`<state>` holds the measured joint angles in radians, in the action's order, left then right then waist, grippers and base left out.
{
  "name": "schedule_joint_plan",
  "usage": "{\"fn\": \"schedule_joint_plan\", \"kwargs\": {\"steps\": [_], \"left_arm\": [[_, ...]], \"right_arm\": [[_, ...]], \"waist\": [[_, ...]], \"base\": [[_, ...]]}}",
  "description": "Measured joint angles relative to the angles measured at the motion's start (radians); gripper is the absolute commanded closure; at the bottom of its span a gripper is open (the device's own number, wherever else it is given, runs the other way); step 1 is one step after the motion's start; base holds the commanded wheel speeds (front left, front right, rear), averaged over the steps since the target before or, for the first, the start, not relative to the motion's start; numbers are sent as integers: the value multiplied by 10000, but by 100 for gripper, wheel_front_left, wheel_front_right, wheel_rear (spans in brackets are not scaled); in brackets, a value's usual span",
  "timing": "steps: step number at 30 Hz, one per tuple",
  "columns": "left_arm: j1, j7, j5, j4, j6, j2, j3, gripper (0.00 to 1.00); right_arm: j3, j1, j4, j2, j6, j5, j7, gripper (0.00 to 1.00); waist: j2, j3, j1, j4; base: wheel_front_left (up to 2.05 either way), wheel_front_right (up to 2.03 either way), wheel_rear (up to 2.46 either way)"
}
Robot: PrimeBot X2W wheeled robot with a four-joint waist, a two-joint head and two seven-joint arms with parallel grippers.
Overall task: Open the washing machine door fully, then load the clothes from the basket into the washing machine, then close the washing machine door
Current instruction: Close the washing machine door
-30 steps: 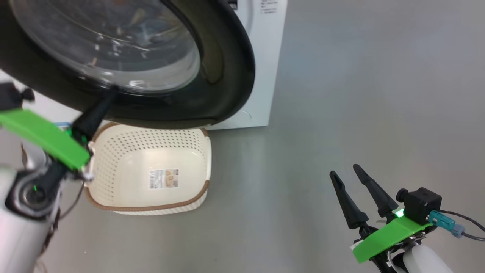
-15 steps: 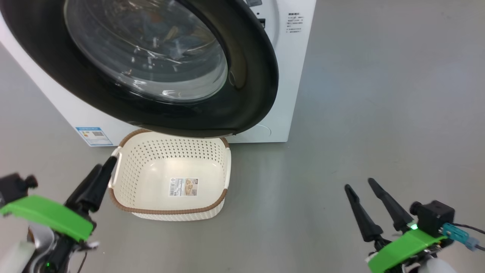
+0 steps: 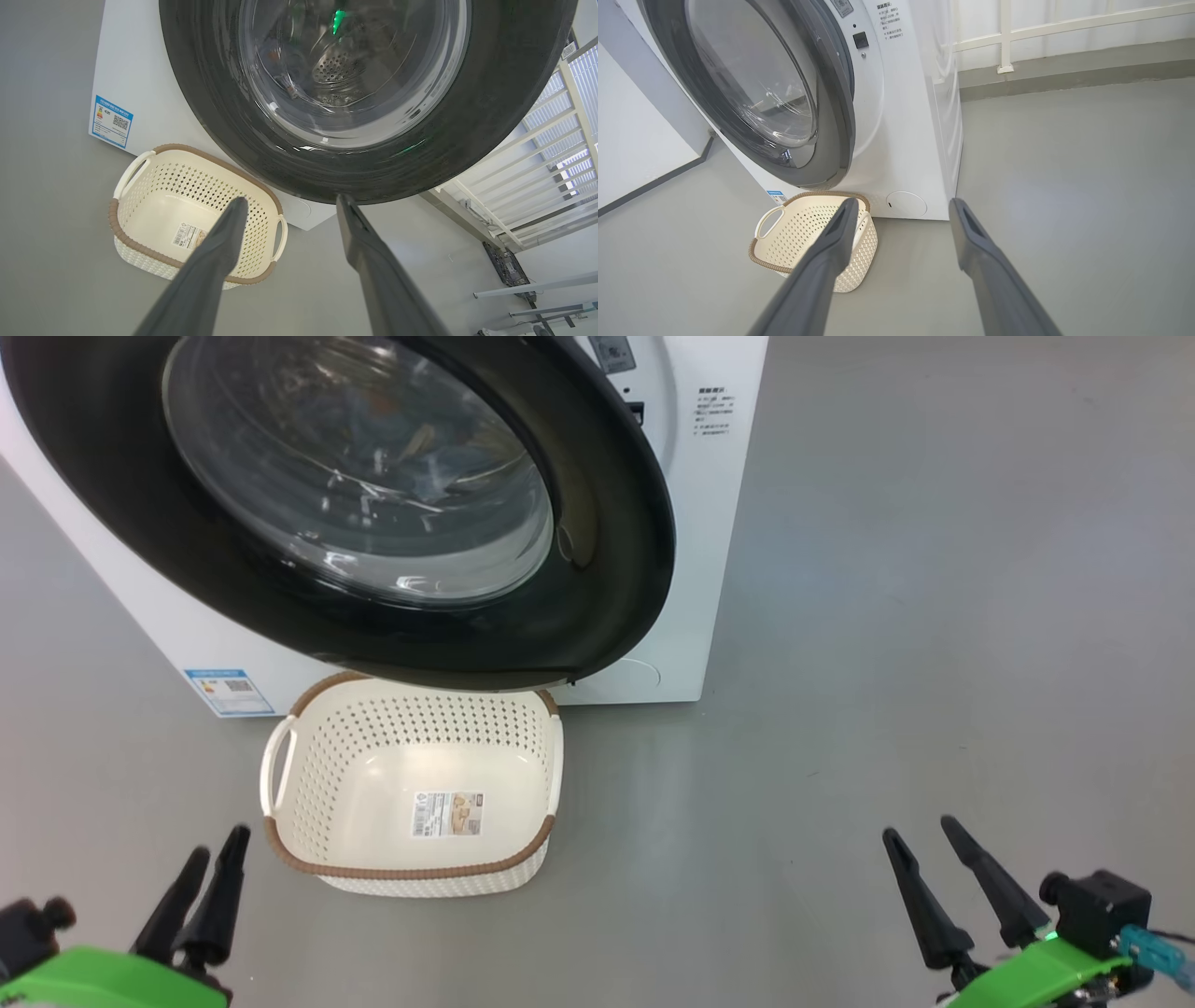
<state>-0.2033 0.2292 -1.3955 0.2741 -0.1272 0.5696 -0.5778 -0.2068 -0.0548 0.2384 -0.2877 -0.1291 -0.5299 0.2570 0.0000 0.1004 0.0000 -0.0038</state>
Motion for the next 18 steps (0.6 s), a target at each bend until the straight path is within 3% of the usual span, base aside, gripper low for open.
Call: {"fn": "schedule_joint_plan", "kwargs": {"steps": [6, 18], "left_arm": [[531, 201, 1003, 581, -2, -207, 424, 0], [1815, 201, 5041, 834, -4, -1812, 2999, 0]], "right_arm": [[270, 214, -19, -2, 0, 2, 0, 0], [614, 608, -56, 12, 0, 2, 0, 0]], "waist": [[0, -80, 0, -85], [0, -236, 0, -103]], "base": [[0, 0, 0], [0, 0, 0]]}}
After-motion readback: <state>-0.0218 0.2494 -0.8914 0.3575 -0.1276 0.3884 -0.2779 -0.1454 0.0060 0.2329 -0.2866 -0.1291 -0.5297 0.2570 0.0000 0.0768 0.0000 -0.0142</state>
